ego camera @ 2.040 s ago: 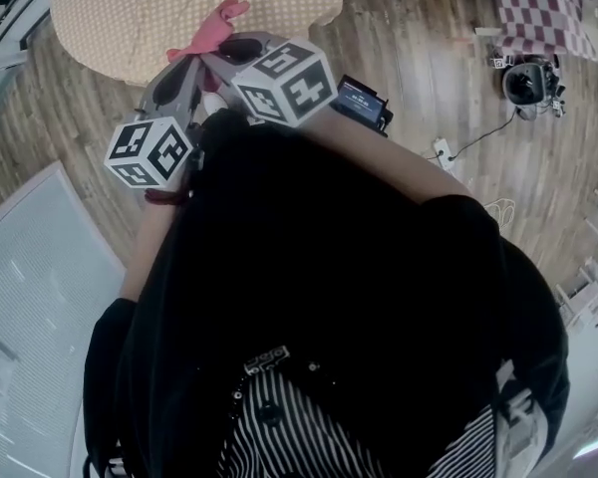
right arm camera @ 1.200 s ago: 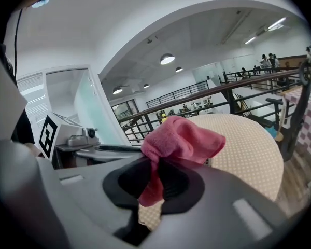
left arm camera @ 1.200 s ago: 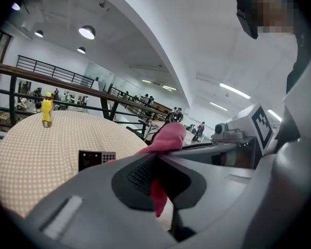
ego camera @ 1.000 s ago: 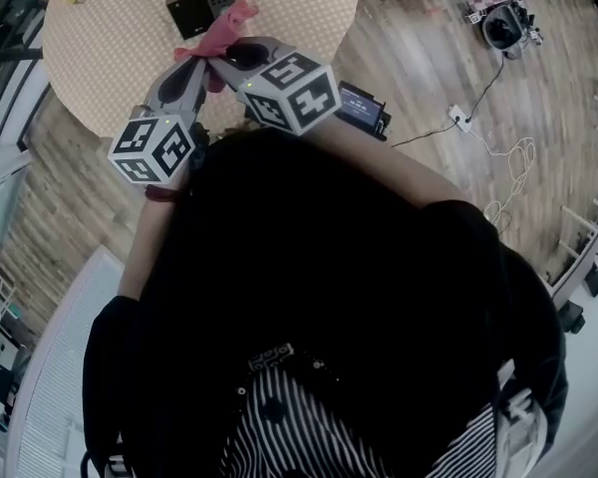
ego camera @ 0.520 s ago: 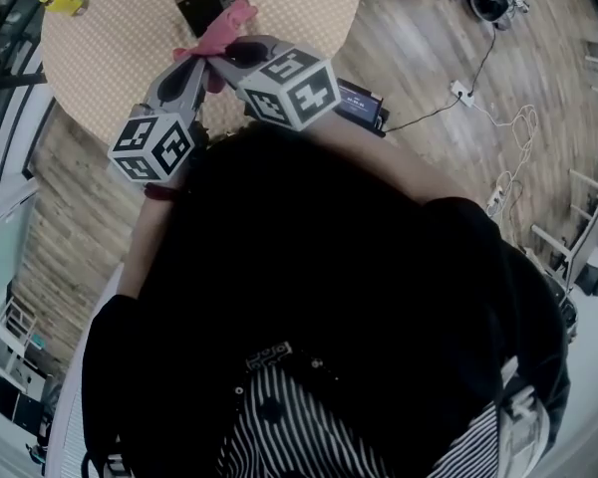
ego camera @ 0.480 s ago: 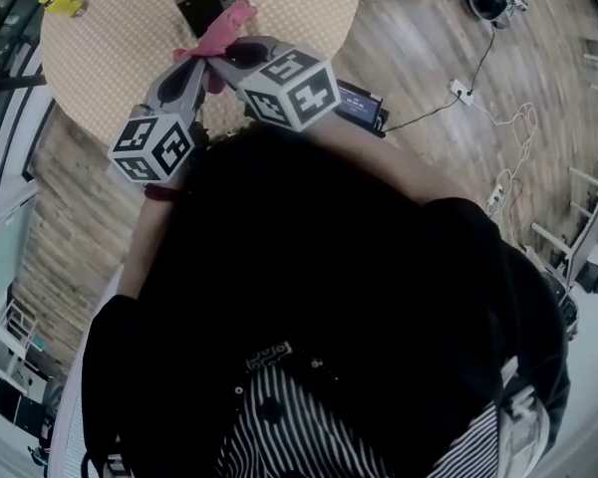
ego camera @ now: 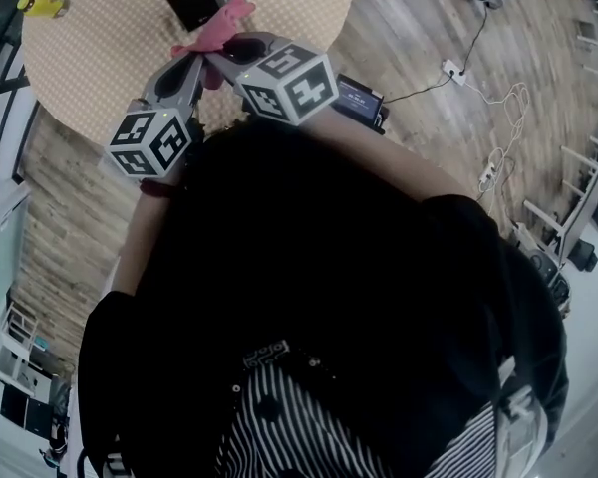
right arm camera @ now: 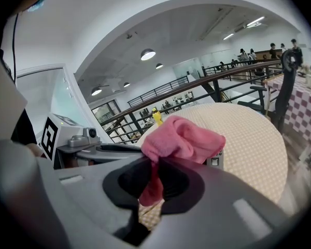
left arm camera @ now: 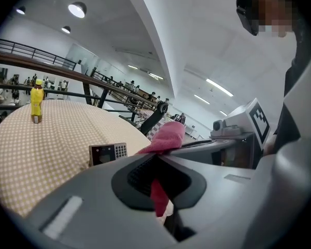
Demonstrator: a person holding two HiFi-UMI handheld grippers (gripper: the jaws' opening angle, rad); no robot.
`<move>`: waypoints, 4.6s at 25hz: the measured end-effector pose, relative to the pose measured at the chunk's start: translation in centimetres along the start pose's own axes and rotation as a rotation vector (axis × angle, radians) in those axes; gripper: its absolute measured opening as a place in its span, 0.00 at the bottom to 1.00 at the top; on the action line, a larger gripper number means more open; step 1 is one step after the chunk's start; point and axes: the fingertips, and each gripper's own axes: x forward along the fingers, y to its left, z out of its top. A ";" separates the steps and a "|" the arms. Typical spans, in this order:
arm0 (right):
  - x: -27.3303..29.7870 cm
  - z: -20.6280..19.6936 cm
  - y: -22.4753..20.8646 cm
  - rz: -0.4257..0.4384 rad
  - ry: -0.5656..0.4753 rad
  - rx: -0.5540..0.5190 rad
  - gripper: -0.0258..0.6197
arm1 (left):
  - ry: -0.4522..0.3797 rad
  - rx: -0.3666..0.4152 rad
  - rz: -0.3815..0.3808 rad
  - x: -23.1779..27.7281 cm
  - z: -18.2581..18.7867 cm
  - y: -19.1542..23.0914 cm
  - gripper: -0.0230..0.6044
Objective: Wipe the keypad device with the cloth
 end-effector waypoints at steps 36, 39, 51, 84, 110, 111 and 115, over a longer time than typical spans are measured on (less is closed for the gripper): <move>10.1 1.3 -11.0 0.112 0.117 0.123 0.11 | 0.266 -0.090 -0.036 11.3 0.2 10.1 0.04; 10.9 0.9 -12.0 0.120 0.129 0.145 0.11 | 0.333 -0.046 -0.064 12.3 0.0 10.8 0.04; 13.5 -1.1 -15.9 0.109 0.179 0.212 0.11 | 0.440 0.074 -0.025 15.9 0.5 15.4 0.04; 21.2 -0.6 -16.2 0.021 0.190 0.125 0.11 | 0.577 0.174 0.021 22.7 -0.1 20.8 0.04; 21.9 -0.4 -15.7 0.085 0.205 0.325 0.11 | 0.506 0.111 0.019 22.7 -0.2 20.7 0.04; 22.0 -0.7 -15.6 0.101 0.222 0.344 0.11 | 0.502 0.115 0.028 22.6 -0.3 20.8 0.04; 22.0 -4.1 -16.2 0.103 0.285 0.384 0.11 | 0.494 0.154 0.057 22.4 -0.5 21.0 0.04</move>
